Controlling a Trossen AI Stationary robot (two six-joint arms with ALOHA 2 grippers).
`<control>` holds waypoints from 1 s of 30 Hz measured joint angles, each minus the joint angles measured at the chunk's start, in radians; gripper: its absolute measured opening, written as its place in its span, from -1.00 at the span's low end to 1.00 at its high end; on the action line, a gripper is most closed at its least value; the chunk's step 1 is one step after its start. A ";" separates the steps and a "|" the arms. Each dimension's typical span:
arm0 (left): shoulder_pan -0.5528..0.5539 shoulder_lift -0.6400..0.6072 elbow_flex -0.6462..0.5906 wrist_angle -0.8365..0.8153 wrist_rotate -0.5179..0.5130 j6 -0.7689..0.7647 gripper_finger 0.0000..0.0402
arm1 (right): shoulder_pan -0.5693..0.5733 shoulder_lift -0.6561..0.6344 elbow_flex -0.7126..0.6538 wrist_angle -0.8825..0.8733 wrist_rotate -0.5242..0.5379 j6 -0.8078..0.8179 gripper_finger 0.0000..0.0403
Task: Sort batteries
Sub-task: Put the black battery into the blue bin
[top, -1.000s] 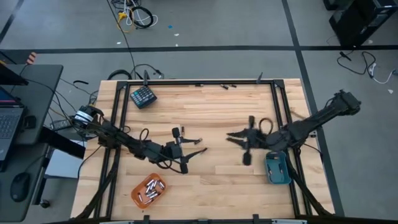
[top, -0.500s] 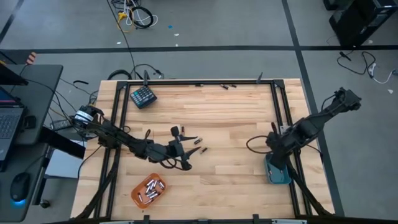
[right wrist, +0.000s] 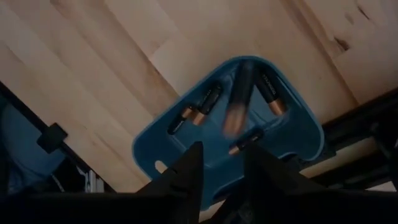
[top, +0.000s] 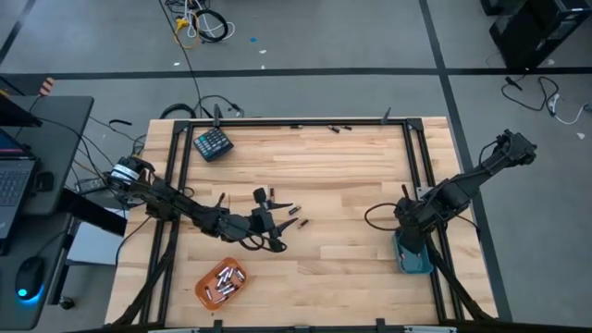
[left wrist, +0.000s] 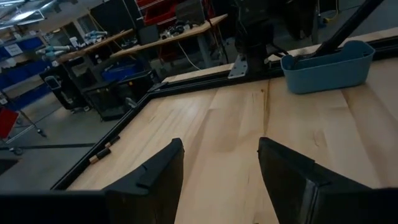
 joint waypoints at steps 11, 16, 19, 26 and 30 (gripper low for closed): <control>0.091 0.000 0.000 -0.099 0.054 -0.180 0.01 | -0.034 0.000 0.043 0.507 0.231 -0.422 -0.49; 0.151 0.047 0.000 -0.178 0.197 -0.314 0.01 | -0.043 0.000 0.044 0.646 0.295 -0.629 -0.49; 0.158 0.098 0.001 -0.172 0.233 -0.317 0.01 | -0.043 0.000 0.044 0.653 0.343 -0.688 -0.49; 0.163 0.211 0.002 -0.169 0.249 -0.353 0.01 | -0.043 0.000 0.044 0.664 0.382 -0.737 -0.49; 0.176 0.270 0.002 -0.147 0.225 -0.374 0.01 | -0.043 0.000 0.044 0.674 0.389 -0.739 -0.49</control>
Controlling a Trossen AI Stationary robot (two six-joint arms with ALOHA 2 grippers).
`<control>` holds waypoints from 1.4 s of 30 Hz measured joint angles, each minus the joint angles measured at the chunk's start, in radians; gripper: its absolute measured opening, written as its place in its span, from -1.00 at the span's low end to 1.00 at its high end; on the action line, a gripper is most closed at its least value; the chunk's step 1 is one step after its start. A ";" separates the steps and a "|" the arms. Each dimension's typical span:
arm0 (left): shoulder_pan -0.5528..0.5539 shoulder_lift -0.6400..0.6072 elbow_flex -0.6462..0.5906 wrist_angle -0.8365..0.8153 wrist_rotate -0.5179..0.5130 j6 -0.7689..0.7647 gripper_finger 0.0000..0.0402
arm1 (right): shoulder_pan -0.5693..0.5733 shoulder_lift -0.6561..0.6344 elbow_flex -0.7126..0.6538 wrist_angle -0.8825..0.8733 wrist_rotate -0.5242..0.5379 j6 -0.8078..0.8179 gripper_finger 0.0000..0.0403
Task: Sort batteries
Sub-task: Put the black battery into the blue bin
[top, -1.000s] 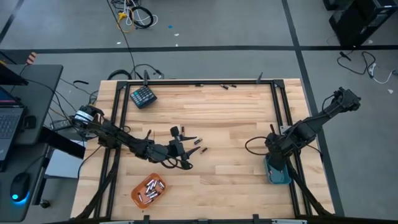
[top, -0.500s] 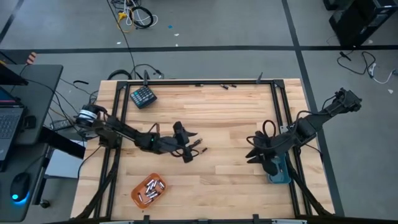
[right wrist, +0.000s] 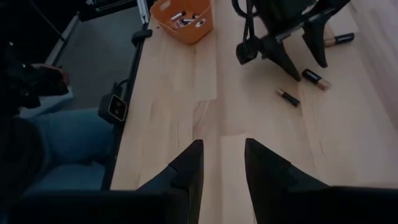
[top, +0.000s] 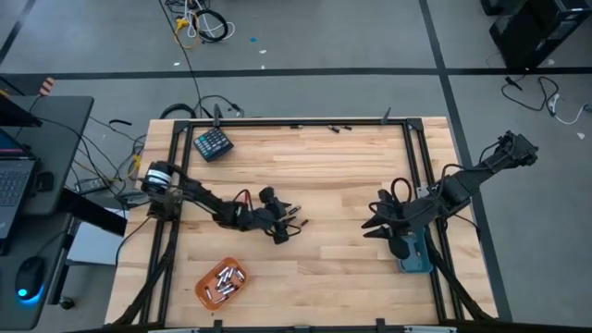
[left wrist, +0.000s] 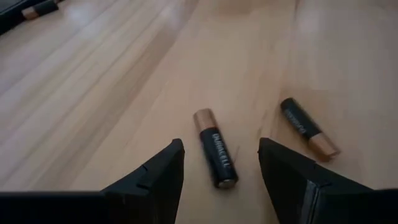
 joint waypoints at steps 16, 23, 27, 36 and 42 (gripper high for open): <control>0.022 0.083 0.003 0.044 0.023 -0.052 -0.86 | 0.000 0.000 0.000 0.003 0.045 -0.008 -0.49; 0.012 0.073 -0.002 0.106 -0.001 -0.002 -0.90 | 0.000 0.000 -0.012 0.069 0.120 -0.089 -0.49; -0.001 0.009 -0.003 0.209 -0.028 0.110 -0.91 | 0.000 0.005 -0.082 0.251 0.175 -0.242 -0.49; -0.041 -0.111 -0.001 0.608 0.102 0.427 -0.91 | -0.033 0.151 -0.307 1.032 0.257 -0.722 -0.49; -0.048 -0.111 0.001 0.767 0.243 0.472 -0.91 | -0.074 0.348 -0.349 1.573 0.256 -0.916 -0.44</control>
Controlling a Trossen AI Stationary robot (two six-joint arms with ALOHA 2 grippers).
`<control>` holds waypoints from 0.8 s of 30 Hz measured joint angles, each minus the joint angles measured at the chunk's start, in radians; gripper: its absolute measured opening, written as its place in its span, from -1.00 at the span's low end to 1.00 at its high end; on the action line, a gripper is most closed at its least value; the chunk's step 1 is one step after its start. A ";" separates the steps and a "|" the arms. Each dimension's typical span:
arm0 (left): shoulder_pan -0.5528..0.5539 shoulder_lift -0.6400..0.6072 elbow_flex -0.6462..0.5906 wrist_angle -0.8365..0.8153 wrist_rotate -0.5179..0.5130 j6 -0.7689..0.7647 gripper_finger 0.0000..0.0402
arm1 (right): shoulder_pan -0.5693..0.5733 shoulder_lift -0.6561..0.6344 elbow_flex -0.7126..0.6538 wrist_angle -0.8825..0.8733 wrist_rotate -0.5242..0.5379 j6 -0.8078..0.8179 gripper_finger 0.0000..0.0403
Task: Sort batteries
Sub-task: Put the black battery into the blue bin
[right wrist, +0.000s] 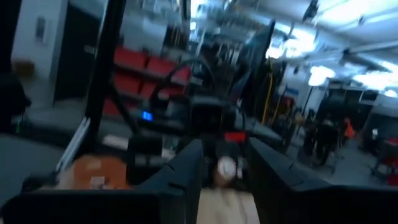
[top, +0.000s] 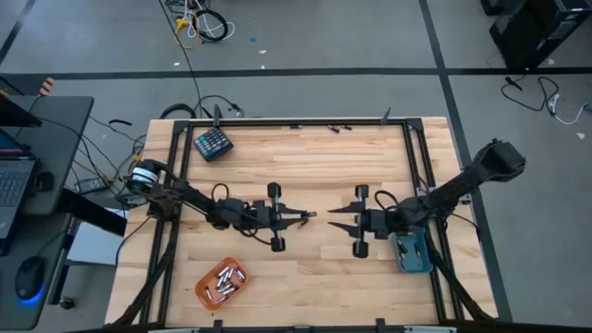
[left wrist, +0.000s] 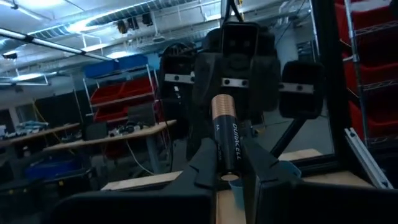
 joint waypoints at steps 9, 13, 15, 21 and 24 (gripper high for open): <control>0.000 0.002 0.055 -0.012 0.071 0.066 -0.91 | -0.061 0.238 0.112 0.205 -0.079 -0.008 -0.23; -0.005 0.002 0.062 -0.010 0.084 0.089 -0.91 | -0.063 0.265 0.137 0.222 -0.079 -0.035 -0.19; -0.007 0.002 0.063 -0.011 0.084 0.092 -0.91 | -0.063 0.266 0.143 0.222 -0.079 -0.046 -0.19; -0.010 0.003 0.063 -0.011 0.093 0.097 -0.84 | -0.064 0.266 0.146 0.230 -0.095 -0.049 -0.29; -0.009 0.002 0.063 -0.005 0.096 0.100 -0.75 | -0.064 0.266 0.146 0.223 -0.095 -0.049 -0.45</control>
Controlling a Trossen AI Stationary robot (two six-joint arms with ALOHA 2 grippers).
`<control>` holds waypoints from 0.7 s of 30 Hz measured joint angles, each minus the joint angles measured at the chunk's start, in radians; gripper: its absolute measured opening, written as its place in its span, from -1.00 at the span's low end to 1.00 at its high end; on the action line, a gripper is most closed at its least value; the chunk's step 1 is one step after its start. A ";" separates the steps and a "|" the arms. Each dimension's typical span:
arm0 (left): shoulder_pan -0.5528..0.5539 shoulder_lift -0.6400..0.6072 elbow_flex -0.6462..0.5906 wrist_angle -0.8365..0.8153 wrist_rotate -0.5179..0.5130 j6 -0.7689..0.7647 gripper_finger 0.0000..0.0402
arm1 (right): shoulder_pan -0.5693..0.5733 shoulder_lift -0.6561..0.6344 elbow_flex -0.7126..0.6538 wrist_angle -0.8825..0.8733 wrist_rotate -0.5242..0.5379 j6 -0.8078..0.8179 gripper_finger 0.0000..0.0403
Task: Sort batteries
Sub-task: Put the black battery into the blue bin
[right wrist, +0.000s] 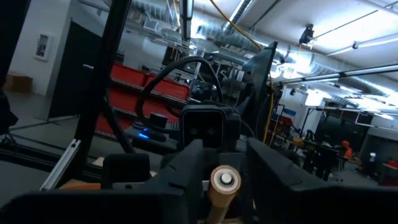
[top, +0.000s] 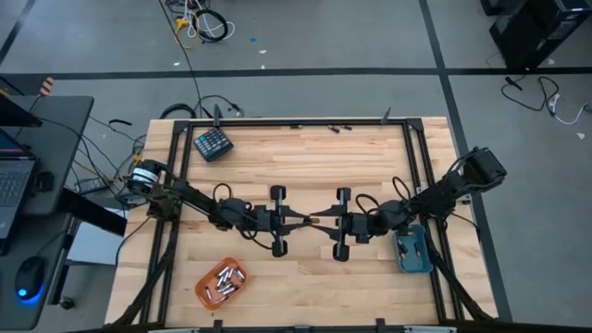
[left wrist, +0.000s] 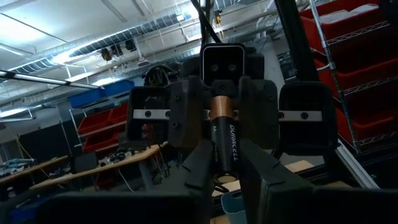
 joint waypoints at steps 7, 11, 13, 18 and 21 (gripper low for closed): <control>0.000 0.000 0.000 0.012 0.010 0.008 -0.74 | 0.000 0.000 0.000 -0.003 -0.008 0.001 -0.81; 0.000 0.000 0.000 0.013 0.008 0.007 -0.73 | -0.003 0.000 0.000 -0.004 -0.010 0.001 -0.81; 0.000 0.000 0.000 0.013 -0.012 -0.016 -0.71 | -0.003 -0.001 0.000 -0.004 -0.006 0.001 -0.81; 0.002 -0.001 0.002 -0.070 -0.049 -0.162 -0.52 | 0.022 -0.044 -0.001 -0.080 0.117 -0.001 -0.81; -0.006 -0.002 0.001 -0.176 -0.115 -0.235 -0.35 | 0.074 -0.164 -0.001 -0.252 0.334 0.021 -0.81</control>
